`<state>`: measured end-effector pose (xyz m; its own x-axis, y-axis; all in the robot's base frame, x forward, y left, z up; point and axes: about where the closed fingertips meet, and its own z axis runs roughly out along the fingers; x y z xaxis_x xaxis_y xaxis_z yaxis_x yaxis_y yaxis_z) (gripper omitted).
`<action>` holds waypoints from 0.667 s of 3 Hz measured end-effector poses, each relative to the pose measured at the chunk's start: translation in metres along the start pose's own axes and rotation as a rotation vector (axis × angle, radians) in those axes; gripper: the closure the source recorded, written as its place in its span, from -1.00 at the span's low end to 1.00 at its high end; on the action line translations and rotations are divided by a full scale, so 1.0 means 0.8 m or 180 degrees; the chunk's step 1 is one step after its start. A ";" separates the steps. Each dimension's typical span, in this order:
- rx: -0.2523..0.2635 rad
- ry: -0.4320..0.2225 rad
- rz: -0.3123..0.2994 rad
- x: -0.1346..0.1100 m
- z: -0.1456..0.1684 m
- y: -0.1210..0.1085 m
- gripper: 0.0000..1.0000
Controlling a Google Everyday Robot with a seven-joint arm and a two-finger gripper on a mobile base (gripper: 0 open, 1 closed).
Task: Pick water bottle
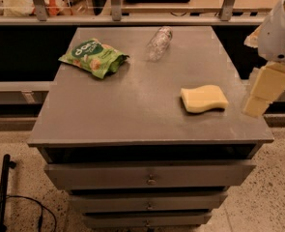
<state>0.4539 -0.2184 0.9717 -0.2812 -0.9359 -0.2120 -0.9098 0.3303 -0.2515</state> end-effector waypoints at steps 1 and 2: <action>0.0192 -0.0012 0.0509 0.005 0.024 -0.036 -1.00; 0.0471 -0.0183 0.0995 0.007 0.048 -0.079 -1.00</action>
Offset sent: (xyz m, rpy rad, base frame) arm 0.1218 -0.0389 -0.0254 0.2108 -0.2679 -0.5023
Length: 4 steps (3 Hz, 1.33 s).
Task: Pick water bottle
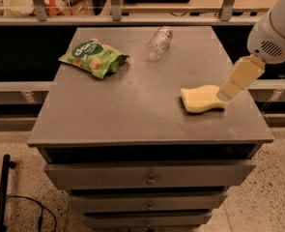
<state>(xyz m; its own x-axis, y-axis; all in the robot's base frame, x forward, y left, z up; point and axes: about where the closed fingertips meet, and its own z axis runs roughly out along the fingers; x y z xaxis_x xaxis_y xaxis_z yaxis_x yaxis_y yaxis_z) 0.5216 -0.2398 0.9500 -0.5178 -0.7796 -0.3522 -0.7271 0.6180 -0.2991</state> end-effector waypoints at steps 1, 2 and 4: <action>0.0149 -0.0251 0.0296 -0.001 0.031 -0.018 -1.00; 0.0234 -0.0607 0.0508 -0.005 0.063 -0.029 -1.00; 0.0600 -0.1394 0.0758 -0.058 0.077 -0.064 -1.00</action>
Offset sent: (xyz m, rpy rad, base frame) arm 0.1136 -0.0092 -0.0078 0.3563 -0.5284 -0.1630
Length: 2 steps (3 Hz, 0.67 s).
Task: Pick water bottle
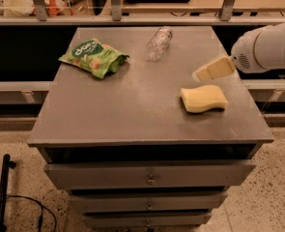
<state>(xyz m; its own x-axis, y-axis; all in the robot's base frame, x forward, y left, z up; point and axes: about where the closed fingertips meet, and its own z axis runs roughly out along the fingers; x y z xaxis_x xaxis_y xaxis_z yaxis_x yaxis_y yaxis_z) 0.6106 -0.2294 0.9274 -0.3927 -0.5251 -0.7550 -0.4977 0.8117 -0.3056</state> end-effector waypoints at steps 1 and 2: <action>0.0051 -0.0202 0.0181 -0.026 0.030 -0.008 -1.00; 0.0051 -0.0203 0.0181 -0.026 0.030 -0.008 -1.00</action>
Offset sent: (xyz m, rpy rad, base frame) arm 0.0231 0.0081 0.0028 0.0512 -0.0364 -0.0196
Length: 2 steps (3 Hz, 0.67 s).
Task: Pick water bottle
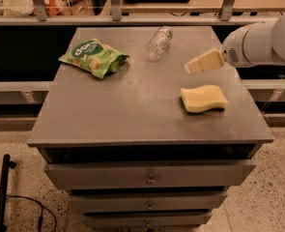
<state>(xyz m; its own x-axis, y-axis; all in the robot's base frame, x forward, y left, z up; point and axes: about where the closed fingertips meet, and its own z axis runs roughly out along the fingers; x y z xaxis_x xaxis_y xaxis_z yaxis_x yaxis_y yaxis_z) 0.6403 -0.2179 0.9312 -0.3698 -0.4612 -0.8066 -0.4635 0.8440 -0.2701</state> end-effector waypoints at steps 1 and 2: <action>0.0023 -0.0004 0.0104 0.005 0.014 0.018 -1.00; -0.0043 -0.0059 0.0243 0.007 0.039 0.047 -1.00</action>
Offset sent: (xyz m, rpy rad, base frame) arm 0.0125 0.0665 -0.0556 0.1449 0.0245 -0.0260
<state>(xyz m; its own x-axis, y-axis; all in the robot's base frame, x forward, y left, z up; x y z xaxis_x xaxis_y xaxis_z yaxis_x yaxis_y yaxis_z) 0.6462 -0.1802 0.8999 -0.3896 -0.3904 -0.8341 -0.4454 0.8726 -0.2004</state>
